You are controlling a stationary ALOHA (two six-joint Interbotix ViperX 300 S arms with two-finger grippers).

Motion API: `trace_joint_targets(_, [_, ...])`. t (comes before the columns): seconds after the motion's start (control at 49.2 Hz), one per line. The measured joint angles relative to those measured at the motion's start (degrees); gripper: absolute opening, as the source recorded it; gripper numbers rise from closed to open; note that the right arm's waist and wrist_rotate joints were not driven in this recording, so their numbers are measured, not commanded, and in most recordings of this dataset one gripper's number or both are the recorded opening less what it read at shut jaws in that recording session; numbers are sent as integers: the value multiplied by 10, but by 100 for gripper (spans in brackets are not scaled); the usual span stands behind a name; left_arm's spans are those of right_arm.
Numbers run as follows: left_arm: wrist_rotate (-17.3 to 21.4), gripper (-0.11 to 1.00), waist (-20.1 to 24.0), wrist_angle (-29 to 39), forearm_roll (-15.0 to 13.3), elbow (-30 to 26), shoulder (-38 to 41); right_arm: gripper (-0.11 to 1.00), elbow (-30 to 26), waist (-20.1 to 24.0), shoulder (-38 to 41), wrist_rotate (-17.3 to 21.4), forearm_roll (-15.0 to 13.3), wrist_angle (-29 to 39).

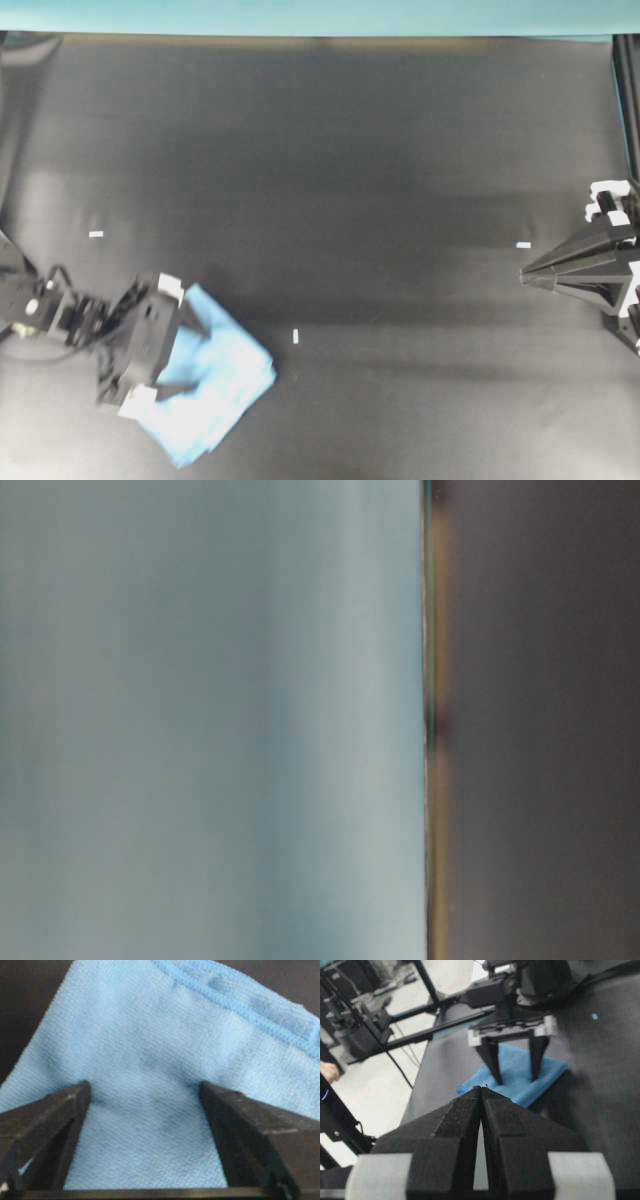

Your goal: Push a blue cloth with the left arm to wipe the desk.

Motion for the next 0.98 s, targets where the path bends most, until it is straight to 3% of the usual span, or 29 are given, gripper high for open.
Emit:
trace_joint_targets(0.224, [-63,86,-82,0,1,4,-1,0,0,1,1,-1,-1,-6])
trace_joint_targets(0.427, [-107,86,-113,-1,1,3,-1,0,0,1,1,-1,0,-9])
trace_joint_targets(0.975, [-105,86,-116,0,2,6,-8,0,1,1,0,-1,-1,-10])
